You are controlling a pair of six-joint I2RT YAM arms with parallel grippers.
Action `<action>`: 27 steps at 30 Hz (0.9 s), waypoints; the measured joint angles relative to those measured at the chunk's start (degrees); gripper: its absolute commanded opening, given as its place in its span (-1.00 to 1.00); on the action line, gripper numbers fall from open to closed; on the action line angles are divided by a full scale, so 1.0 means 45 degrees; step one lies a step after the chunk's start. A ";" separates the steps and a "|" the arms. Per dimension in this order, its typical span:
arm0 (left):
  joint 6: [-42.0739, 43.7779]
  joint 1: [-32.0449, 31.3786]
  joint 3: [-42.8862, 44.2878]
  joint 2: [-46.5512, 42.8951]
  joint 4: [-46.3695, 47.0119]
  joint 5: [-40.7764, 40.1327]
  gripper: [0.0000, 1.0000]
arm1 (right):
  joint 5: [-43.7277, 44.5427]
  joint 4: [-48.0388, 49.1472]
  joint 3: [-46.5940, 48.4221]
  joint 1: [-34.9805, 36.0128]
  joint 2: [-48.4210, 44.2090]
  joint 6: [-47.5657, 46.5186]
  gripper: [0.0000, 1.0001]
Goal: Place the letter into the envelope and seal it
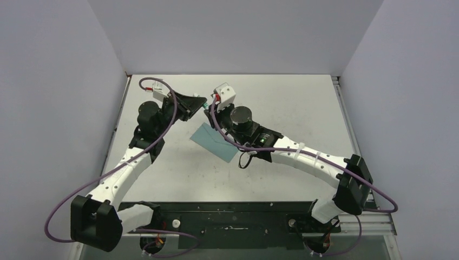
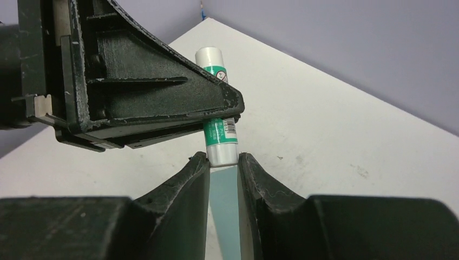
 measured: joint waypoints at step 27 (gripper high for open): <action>0.7961 -0.0335 -0.2361 -0.1685 0.5119 0.1846 -1.00 | 0.2545 0.1409 -0.3065 0.2084 -0.2118 0.0165 0.72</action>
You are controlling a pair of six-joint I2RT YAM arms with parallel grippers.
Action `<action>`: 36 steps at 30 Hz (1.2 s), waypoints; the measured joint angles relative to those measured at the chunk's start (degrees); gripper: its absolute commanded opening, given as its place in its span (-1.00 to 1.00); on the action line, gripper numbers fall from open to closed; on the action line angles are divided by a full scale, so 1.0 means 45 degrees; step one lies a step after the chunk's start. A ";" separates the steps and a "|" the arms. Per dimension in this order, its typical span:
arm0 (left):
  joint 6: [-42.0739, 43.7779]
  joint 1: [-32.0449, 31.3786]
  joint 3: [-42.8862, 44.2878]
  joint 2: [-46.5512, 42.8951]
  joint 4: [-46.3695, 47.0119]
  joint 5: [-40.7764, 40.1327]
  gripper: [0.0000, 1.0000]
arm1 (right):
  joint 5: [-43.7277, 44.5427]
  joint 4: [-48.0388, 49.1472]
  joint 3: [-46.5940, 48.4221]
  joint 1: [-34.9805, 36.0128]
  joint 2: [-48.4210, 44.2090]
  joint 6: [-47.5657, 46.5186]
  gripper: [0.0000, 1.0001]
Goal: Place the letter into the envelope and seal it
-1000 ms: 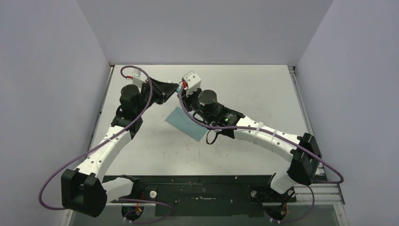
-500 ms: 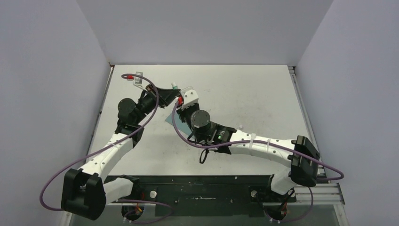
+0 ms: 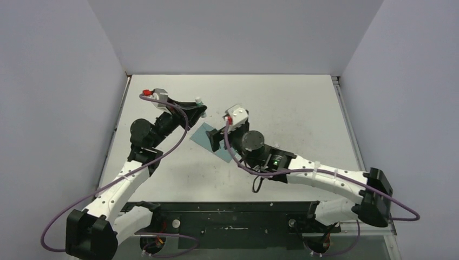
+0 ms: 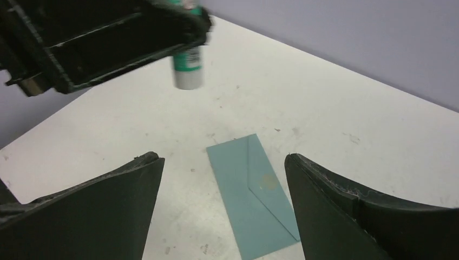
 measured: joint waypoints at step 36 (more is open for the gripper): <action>0.3808 -0.0005 -0.1501 -0.0704 -0.0821 0.1501 -1.00 | -0.3847 -1.0729 0.1418 -1.0448 0.4906 0.4129 0.13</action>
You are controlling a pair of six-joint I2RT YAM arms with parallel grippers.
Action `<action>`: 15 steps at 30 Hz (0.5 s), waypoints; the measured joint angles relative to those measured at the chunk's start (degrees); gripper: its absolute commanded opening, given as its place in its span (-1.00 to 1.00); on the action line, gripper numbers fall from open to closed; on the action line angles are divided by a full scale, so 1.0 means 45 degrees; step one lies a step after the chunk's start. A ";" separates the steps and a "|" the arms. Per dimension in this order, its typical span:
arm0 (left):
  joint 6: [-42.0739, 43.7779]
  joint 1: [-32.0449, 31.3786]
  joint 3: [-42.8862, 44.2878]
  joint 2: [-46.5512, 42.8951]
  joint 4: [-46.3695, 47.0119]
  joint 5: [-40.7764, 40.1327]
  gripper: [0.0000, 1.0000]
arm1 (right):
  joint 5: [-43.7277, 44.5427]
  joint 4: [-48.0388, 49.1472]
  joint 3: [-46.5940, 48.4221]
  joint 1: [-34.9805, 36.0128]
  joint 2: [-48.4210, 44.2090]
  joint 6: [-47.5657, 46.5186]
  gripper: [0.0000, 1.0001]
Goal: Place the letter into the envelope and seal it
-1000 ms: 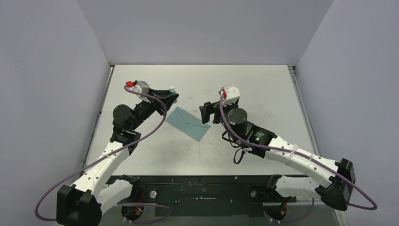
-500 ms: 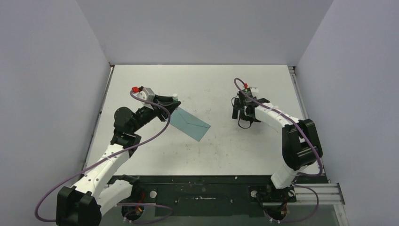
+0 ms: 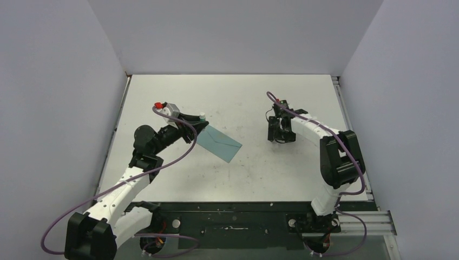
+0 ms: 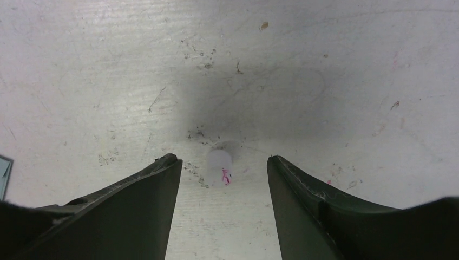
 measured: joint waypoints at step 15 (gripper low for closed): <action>-0.0194 0.0000 -0.0097 0.0204 0.0199 0.0000 -1.00 | -0.0131 -0.0087 -0.0296 0.0087 0.0005 -0.0277 -0.08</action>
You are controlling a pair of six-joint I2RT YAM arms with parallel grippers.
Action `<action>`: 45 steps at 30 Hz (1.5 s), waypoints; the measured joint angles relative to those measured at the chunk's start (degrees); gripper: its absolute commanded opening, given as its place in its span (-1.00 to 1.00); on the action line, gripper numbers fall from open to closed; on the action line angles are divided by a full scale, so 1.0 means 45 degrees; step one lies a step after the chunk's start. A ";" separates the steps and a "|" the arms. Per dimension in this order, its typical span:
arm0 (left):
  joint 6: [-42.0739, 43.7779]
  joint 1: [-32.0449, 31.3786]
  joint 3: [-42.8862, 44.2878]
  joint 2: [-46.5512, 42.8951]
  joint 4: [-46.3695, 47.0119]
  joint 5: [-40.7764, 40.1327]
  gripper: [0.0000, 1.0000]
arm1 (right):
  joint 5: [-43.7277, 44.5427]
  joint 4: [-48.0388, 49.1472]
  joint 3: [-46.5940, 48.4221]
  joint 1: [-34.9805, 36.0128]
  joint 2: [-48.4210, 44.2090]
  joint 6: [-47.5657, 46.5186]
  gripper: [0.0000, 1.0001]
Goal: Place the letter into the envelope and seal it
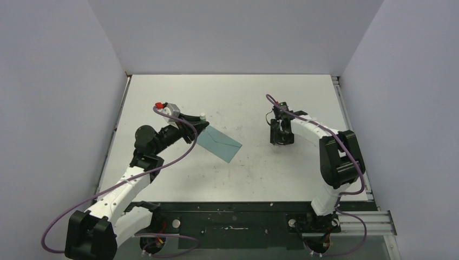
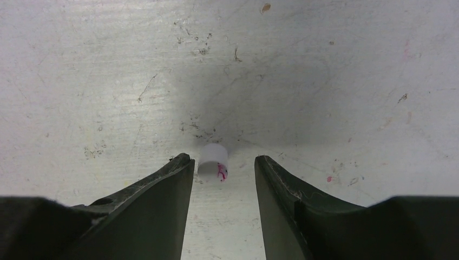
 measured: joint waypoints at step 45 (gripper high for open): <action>0.3245 -0.1807 0.1438 0.0612 -0.3415 0.1132 -1.00 | -1.2633 0.6159 0.2108 0.1676 -0.2992 0.5639 -0.89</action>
